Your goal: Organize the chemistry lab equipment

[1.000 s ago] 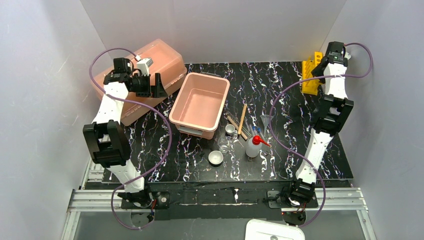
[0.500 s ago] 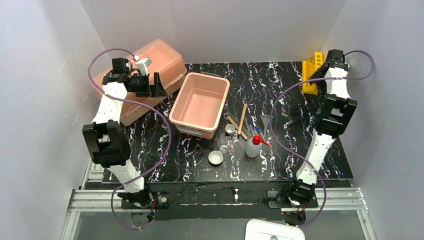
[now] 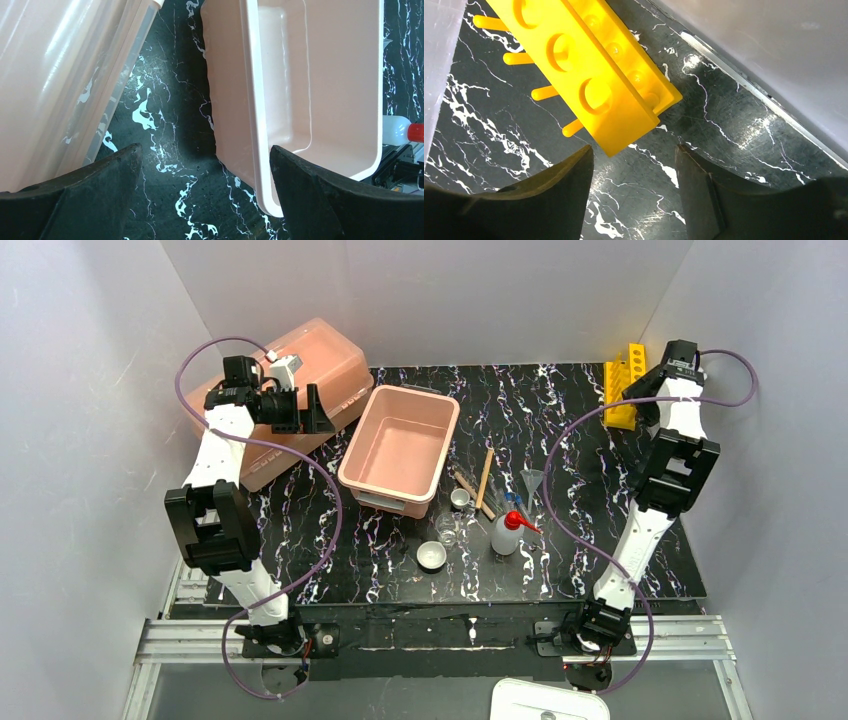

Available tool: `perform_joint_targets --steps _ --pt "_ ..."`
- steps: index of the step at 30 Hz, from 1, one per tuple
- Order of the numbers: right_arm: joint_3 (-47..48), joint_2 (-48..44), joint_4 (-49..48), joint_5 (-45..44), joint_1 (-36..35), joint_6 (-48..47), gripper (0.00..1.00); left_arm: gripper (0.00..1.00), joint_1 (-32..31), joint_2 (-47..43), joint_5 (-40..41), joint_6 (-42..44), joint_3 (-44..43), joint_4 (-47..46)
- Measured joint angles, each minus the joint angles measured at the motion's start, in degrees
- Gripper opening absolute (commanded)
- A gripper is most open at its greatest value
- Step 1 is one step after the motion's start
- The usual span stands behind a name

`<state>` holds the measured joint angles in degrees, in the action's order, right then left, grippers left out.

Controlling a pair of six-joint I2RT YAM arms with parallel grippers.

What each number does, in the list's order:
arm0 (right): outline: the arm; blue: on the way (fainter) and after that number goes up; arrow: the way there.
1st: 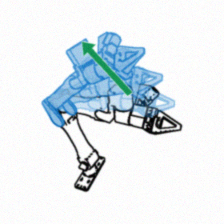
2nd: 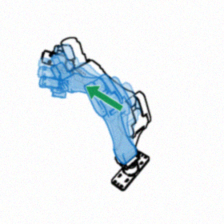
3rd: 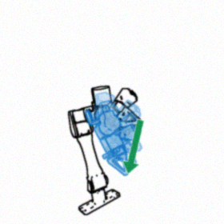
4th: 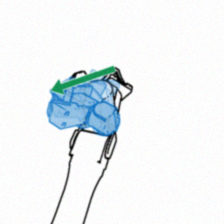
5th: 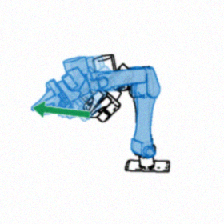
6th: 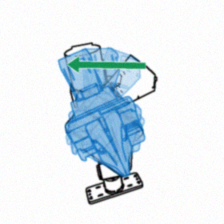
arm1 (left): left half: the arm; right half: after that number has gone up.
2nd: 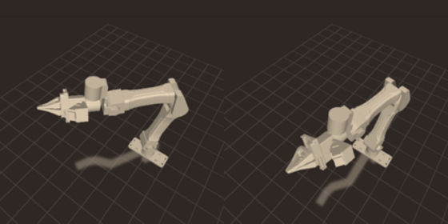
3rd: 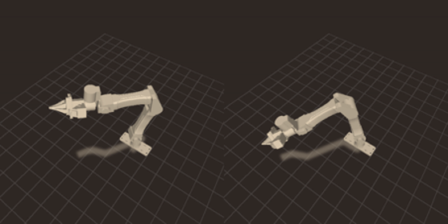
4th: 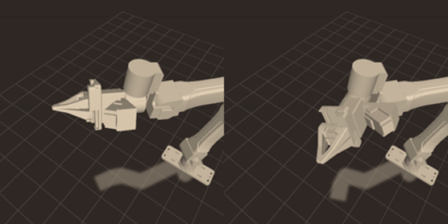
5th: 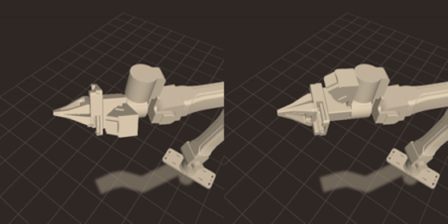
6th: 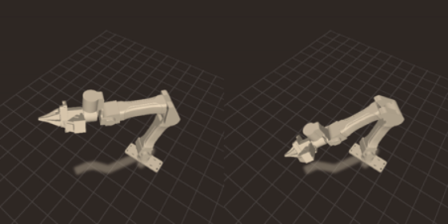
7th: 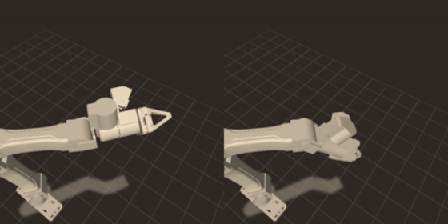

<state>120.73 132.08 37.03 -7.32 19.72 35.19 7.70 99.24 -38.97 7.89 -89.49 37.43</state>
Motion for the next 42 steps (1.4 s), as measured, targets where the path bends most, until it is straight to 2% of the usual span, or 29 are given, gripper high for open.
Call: perform_joint_targets --steps 10,16,18,24,27,28,30,36,42 --pt "1.8 0.5 0.1 -0.9 0.5 1.8 0.37 0.99 0.0 0.0 0.2 0.0 0.0 0.0" --pt "1.8 0.5 0.1 -1.4 0.3 1.9 0.14 0.99 0.0 0.0 0.5 0.7 0.0 0.2" --pt "1.8 0.5 0.1 -1.8 0.1 1.7 0.01 0.99 0.0 0.0 0.5 0.9 0.0 0.3" --pt "-3.1 -1.8 -3.0 -4.6 -1.2 -0.4 0.03 0.99 0.0 0.0 0.4 0.9 0.0 0.3" --pt "-8.9 -4.9 -5.1 -5.7 -1.9 -1.4 0.47 0.99 0.0 0.0 0.4 0.8 0.0 0.3" --pt "-10.1 -5.6 -5.5 -5.9 -2.1 -1.4 0.56 0.99 0.0 0.0 0.5 0.9 0.0 0.3" --pt "-10.7 -6.1 -5.8 -6.2 -2.4 -2.5 0.65 0.99 0.0 -0.1 0.5 0.8 0.0 0.3" --pt "-8.1 -5.1 -7.3 -7.0 -3.6 -4.1 0.66 0.99 0.0 -0.1 0.5 0.6 0.0 0.1" --pt "-3.3 -1.7 -9.3 -10.1 -4.9 -3.9 0.58 0.99 0.0 0.0 0.5 0.4 0.0 0.1"
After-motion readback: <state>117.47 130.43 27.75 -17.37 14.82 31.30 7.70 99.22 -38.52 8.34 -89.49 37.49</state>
